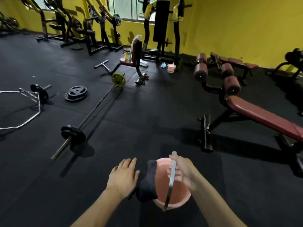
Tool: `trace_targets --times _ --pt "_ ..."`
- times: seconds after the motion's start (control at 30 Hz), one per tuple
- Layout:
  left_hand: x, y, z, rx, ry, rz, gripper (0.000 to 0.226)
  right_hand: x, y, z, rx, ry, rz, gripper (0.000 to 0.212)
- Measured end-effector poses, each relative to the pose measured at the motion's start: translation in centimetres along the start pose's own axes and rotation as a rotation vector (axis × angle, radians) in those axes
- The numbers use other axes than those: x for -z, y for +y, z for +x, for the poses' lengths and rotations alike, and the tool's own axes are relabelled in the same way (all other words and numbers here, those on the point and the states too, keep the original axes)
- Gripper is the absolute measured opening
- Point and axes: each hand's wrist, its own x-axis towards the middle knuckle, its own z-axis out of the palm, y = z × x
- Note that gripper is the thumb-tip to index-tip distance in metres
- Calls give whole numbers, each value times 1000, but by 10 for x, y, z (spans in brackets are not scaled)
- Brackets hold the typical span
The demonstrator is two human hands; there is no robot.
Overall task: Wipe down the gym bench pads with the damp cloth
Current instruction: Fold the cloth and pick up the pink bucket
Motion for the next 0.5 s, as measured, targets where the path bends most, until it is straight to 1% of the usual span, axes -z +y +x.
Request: trace_targets --times 0.17,0.27,0.33,0.37,0.47,0.5 --pt "39 -25 136 3 22 -12 62 -36 -104 112 2 18 -54 36" --pt "57 -43 227 -6 22 -17 62 -54 -161 187 -5 56 -50 30" --pt "69 -57 293 -26 32 -14 62 -66 -200 241 -15 87 -30 30" --pt "75 -65 327 -40 32 -19 62 -72 -218 267 -19 102 -15 32" --pt "106 -79 433 -101 25 -22 62 -88 -274 340 -29 155 63 54" --pt "117 -82 467 -121 21 -24 62 -93 -293 361 -36 174 83 58"
